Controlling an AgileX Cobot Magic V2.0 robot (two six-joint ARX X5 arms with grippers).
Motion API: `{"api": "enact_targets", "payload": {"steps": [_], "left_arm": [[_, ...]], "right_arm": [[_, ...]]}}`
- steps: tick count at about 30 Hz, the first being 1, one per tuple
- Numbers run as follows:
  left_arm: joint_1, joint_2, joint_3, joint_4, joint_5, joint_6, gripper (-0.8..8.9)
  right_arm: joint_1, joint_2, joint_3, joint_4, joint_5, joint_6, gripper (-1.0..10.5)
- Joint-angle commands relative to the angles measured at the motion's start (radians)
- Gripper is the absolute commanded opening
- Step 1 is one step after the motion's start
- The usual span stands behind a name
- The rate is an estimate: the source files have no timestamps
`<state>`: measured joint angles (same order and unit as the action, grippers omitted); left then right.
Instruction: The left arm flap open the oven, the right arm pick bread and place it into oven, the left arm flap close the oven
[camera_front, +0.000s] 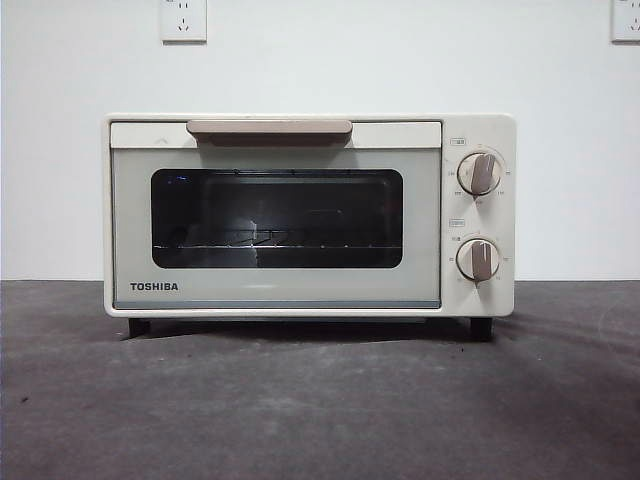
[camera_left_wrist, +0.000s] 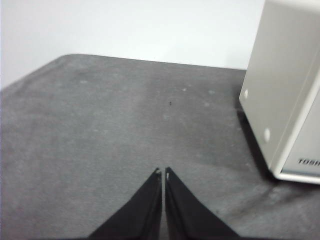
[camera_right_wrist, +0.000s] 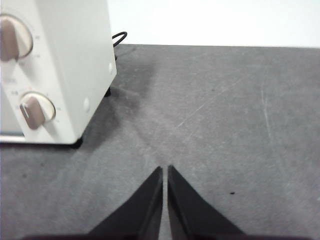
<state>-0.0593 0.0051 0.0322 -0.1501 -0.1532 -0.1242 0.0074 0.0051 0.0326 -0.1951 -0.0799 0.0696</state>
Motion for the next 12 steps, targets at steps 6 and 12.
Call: {"api": "enact_targets", "payload": {"steps": [6, 12], "left_arm": [[-0.008, 0.038, 0.067, 0.013, 0.051, -0.192, 0.18], [-0.024, 0.164, 0.225, 0.006, 0.051, -0.257, 0.18]], "right_arm": [[0.009, 0.008, 0.06, 0.036, -0.032, 0.275, 0.1], [0.011, 0.075, 0.174, 0.028, -0.04, 0.349, 0.1]]}}
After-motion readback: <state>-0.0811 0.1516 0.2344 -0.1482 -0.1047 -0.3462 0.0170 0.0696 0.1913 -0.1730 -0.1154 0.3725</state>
